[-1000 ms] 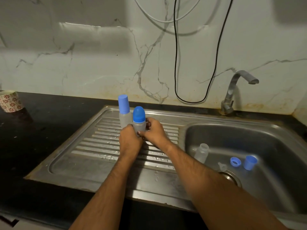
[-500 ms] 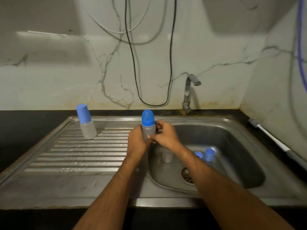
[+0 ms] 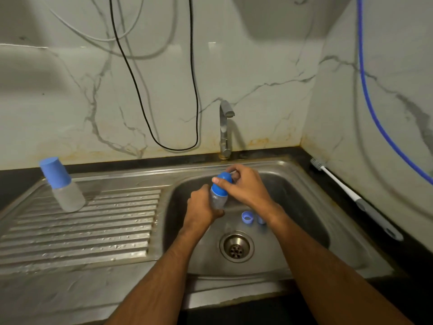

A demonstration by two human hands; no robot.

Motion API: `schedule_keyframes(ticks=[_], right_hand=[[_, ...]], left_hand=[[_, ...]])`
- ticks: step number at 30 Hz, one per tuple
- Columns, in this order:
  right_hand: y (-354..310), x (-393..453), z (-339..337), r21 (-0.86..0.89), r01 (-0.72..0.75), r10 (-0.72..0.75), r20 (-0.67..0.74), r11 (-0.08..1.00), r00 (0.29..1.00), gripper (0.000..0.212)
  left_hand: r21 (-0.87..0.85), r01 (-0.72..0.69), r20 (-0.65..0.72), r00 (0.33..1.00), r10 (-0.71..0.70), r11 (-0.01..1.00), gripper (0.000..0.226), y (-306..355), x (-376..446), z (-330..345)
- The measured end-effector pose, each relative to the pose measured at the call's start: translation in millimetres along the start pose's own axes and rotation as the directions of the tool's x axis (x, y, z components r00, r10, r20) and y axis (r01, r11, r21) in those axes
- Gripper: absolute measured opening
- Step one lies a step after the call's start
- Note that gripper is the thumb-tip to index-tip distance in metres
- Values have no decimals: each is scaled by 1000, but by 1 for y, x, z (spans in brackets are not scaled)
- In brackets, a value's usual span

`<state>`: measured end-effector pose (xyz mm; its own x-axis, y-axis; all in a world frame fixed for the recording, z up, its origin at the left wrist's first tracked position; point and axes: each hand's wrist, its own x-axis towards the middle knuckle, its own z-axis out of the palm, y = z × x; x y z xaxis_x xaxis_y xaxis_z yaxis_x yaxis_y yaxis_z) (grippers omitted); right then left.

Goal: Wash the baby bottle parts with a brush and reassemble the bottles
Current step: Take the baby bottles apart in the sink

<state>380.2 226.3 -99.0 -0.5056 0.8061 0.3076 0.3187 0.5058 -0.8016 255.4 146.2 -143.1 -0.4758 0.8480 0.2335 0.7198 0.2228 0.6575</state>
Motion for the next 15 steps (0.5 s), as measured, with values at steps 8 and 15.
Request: schedule_keyframes(ticks=[8,15], right_hand=[[5,6,14,-439,-58,30,-71,896,997,63],[3,11,-1,-467,41,-15,59,883,998,37]], left_hand=[[-50,-90,54,994,93,995,82,-6,4,10],[-88,-126,114,984,136,988,63,-14,10,13]])
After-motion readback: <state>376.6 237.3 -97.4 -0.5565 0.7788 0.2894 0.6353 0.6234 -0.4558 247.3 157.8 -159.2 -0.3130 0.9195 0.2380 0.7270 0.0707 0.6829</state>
